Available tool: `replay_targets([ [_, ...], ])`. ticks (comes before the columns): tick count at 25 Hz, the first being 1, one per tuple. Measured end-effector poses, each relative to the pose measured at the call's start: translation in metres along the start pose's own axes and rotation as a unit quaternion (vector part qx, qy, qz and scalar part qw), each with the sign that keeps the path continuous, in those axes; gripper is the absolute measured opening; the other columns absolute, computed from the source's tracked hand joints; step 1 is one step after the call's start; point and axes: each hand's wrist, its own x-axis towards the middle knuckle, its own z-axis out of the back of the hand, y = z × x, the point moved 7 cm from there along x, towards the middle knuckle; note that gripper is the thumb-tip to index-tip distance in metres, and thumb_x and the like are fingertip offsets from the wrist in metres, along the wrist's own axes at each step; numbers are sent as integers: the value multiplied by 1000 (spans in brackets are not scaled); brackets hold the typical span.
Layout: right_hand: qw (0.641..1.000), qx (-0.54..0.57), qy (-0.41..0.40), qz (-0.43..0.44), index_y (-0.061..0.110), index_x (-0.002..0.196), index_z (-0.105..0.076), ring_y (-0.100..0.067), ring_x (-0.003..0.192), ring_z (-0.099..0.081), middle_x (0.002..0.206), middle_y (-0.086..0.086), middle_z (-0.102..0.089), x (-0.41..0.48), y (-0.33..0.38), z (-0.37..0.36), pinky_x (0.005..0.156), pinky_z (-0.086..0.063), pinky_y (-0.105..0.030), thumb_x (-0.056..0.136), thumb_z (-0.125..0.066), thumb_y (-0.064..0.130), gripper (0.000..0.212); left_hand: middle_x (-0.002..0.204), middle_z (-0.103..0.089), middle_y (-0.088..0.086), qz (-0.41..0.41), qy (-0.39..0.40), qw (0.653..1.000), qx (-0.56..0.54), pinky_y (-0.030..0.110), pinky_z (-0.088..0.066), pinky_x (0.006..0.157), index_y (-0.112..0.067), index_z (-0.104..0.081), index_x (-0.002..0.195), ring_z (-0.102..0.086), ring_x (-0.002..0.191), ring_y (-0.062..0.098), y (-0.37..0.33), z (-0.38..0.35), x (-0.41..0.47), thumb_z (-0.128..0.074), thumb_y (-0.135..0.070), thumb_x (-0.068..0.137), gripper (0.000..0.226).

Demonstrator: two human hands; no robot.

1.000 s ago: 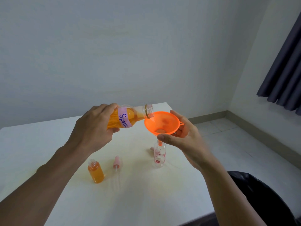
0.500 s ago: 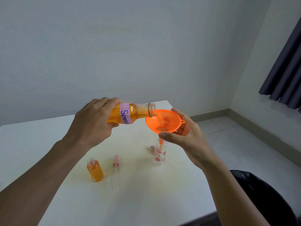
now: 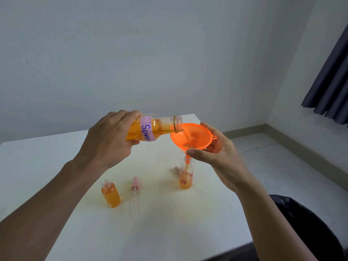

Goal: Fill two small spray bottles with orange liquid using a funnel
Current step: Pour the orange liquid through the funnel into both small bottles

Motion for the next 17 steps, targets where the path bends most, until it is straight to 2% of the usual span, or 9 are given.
replay_targets([
  [8, 1000, -7, 2, -3, 28, 151, -45, -16, 114, -72, 132, -2, -67, 1, 0, -1, 98, -58, -41, 56, -96, 26, 108, 116, -66, 4, 1, -7, 1000, 12, 37, -49, 69, -17, -55, 131, -60, 102, 31, 3, 3, 1, -88, -22, 69, 70],
  [17, 1000, -8, 5, -5, 28, 151, -45, -17, 114, -72, 131, -3, -68, 2, -1, -3, 100, -57, -42, 57, -97, 23, 107, 116, -65, 5, 5, 0, 1000, 13, 41, -53, 71, -16, -54, 132, -60, 101, 32, 4, 2, -1, -89, -21, 68, 73],
])
